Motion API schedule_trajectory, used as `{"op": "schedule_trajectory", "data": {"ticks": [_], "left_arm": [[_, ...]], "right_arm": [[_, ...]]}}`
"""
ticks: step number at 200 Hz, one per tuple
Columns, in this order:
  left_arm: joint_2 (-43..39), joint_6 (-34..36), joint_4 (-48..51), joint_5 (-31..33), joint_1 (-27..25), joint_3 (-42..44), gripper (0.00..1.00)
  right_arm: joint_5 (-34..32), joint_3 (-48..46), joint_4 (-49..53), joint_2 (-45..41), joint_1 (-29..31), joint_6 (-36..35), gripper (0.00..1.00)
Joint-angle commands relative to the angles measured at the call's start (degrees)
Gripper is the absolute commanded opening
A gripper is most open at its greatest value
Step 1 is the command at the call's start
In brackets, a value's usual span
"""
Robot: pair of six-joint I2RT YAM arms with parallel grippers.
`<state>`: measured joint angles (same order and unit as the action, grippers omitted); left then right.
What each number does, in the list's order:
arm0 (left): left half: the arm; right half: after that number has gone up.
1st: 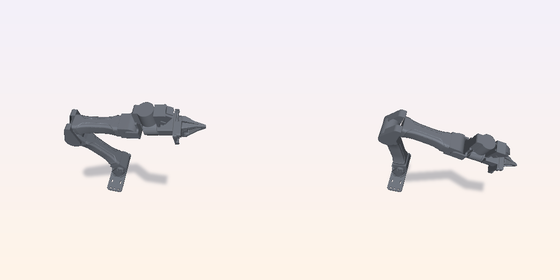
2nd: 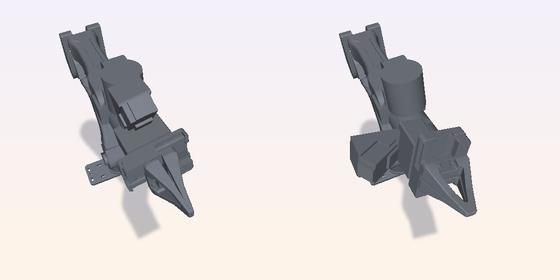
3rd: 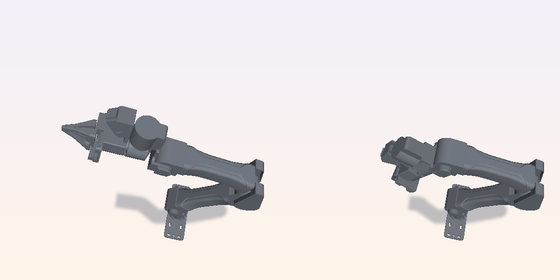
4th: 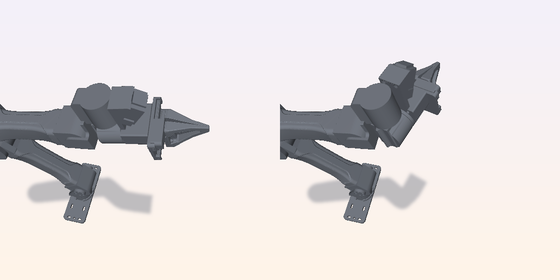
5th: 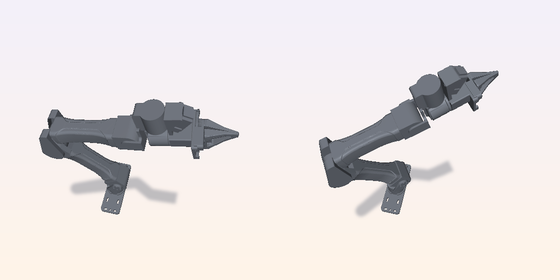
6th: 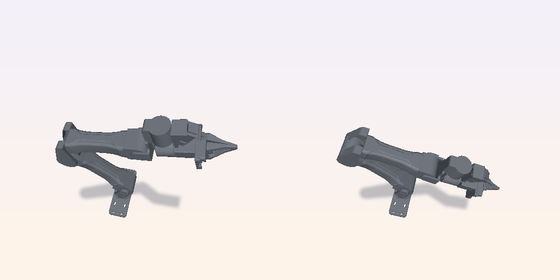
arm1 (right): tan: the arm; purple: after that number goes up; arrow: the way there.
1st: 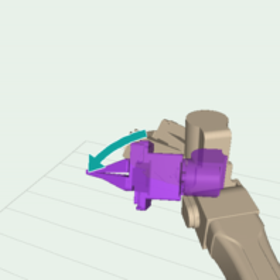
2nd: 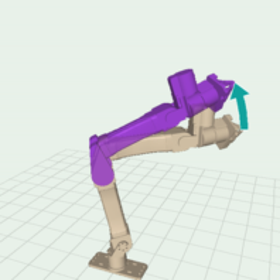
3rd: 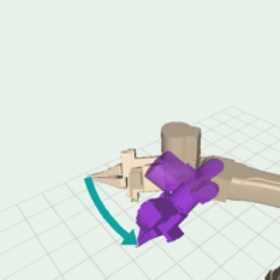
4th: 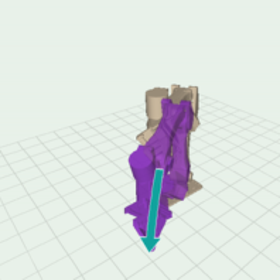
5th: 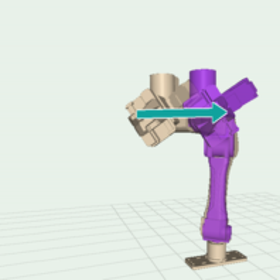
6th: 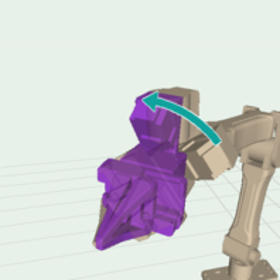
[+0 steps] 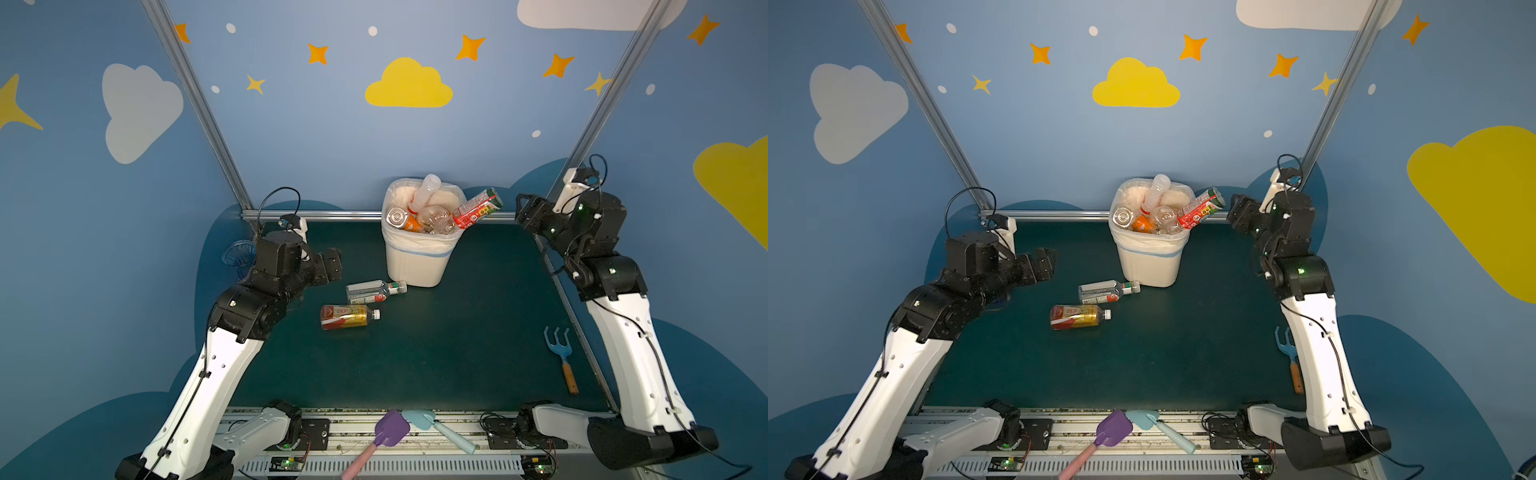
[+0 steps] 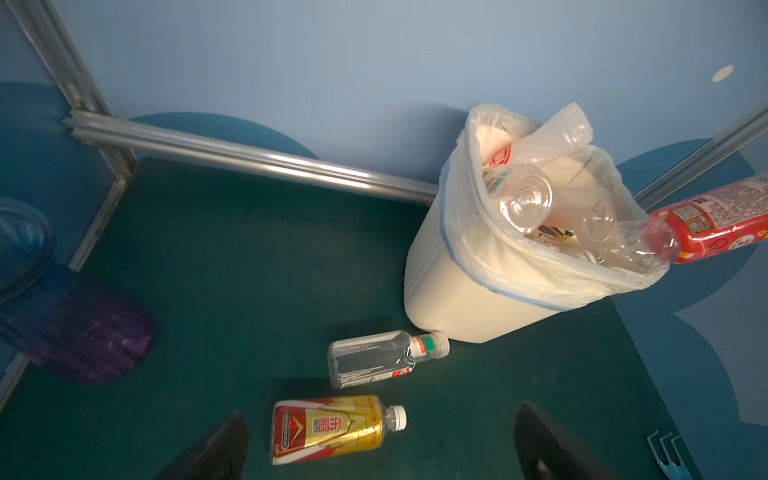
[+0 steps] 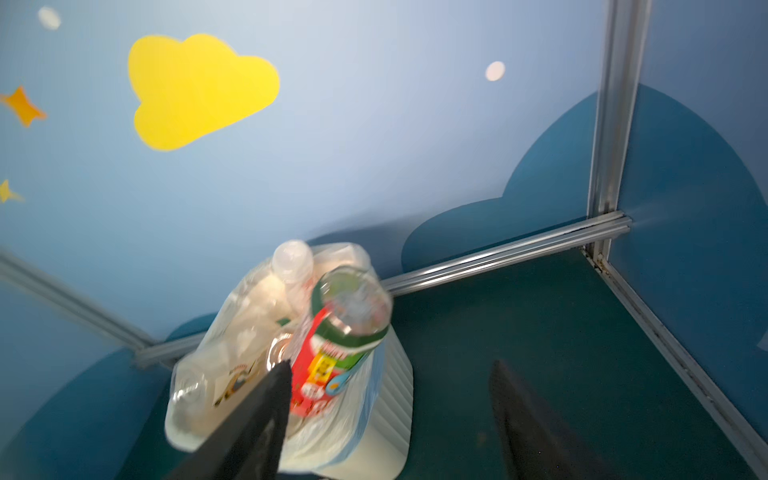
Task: Throw the plastic bottles in the bin
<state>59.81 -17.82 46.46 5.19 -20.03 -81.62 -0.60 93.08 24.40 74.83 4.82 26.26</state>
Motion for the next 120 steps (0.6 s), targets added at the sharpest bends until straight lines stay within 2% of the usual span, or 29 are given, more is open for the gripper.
{"op": "schedule_trajectory", "data": {"ticks": [1,9,16,36,57,120], "left_arm": [[-2.14,-0.86,2.12,1.20,0.93,0.59,1.00],[-2.45,-0.74,2.60,1.35,1.18,0.47,1.00],[-2.71,-0.60,3.20,1.69,1.23,0.26,1.00],[-3.41,-0.41,4.47,2.91,1.58,0.08,1.00],[-3.95,-0.66,4.68,2.98,1.93,0.41,1.00],[-2.72,-0.55,3.99,2.38,2.22,-0.29,1.00]], "right_arm": [[16.40,1.20,-6.01,7.68,-5.53,14.24,0.78],[22.26,1.00,-8.93,9.67,-6.96,18.39,0.79],[24.23,-0.23,-12.02,10.04,-6.98,20.20,0.83],[21.56,-5.24,-17.57,7.54,-4.84,20.16,0.85],[22.84,-7.40,-19.39,6.14,-4.55,20.75,0.84],[27.58,-3.45,-16.21,10.49,-0.48,18.96,0.81]]}}
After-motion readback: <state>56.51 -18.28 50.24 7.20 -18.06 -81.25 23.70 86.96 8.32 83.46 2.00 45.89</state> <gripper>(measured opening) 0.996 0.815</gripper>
